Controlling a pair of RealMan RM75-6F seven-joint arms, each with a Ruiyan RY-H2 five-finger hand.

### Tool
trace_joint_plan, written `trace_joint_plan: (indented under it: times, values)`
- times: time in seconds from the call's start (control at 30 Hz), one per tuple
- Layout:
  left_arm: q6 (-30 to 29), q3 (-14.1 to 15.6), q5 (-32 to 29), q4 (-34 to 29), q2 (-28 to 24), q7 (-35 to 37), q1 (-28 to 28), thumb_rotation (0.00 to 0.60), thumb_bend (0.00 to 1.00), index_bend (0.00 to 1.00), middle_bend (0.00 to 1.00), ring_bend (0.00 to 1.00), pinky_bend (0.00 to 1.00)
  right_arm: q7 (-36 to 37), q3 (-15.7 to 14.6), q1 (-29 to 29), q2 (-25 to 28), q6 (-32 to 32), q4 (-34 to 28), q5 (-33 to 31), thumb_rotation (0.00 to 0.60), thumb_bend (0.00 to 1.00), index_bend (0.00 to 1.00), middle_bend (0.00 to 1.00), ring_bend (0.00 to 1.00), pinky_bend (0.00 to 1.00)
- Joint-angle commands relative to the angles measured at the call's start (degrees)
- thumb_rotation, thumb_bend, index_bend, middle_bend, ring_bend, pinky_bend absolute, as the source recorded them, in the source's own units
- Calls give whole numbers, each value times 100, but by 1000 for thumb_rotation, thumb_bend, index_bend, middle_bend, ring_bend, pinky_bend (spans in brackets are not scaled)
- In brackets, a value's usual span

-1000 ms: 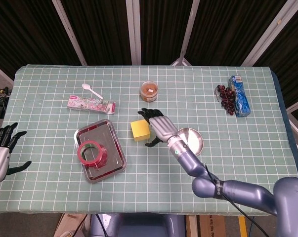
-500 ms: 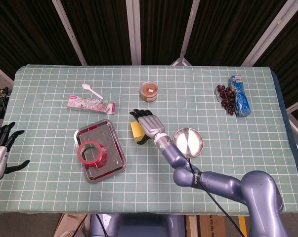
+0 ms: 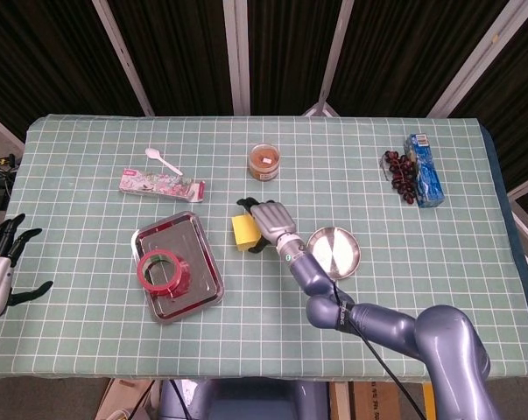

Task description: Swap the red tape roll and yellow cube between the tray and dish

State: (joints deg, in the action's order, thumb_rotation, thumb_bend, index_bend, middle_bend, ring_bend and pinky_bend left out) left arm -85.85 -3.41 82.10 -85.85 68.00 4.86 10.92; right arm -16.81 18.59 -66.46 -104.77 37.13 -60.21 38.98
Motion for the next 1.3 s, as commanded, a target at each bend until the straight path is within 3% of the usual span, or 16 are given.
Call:
trace_joint_plan:
  times: [0.03, 0.2, 0.37, 0.6, 0.77, 0.93, 1.07, 1.3]
  values:
    - [-21, 8, 41, -18, -12, 49, -32, 600, 39, 190, 0, 0, 0, 174, -29, 72, -127, 92, 182, 276, 600, 84, 264, 302, 446, 419]
    - [-6, -27, 29, -36, -18, 44, -52, 600, 39, 190, 0, 0, 0, 420, 10, 163, -166, 251, 218, 608, 600, 172, 348, 378, 505, 476]
    - [41, -54, 8, -18, -6, 37, -59, 600, 39, 190, 0, 0, 0, 574, 37, 367, 6, 576, -4, 877, 600, 181, 363, 388, 506, 477]
    - [57, -92, 46, 21, 34, 30, -56, 600, 39, 191, 0, 0, 0, 483, -67, 1061, 1215, 1126, -1249, 991, 600, 184, 363, 388, 506, 477]
    - [-24, -82, 196, 40, 104, -70, -57, 600, 39, 191, 0, 0, 0, 644, -384, 1737, 2224, 1219, -2254, 1015, 600, 184, 363, 388, 495, 402]
    - [-60, -128, 164, 14, 172, -233, -67, 600, 39, 191, 0, 0, 0, 1000, -716, 2238, 2705, 1312, -2710, 1432, 600, 184, 363, 374, 413, 371]
    - [-54, -158, 134, 23, 199, -257, -74, 600, 39, 191, 0, 0, 0, 1325, -971, 2579, 2840, 1491, -2930, 1970, 600, 184, 362, 353, 387, 365]
    - [-36, -160, 171, -1, 201, -266, -77, 600, 39, 191, 0, 0, 0, 1588, -1079, 2742, 2719, 1532, -2763, 2316, 600, 184, 332, 314, 342, 329]
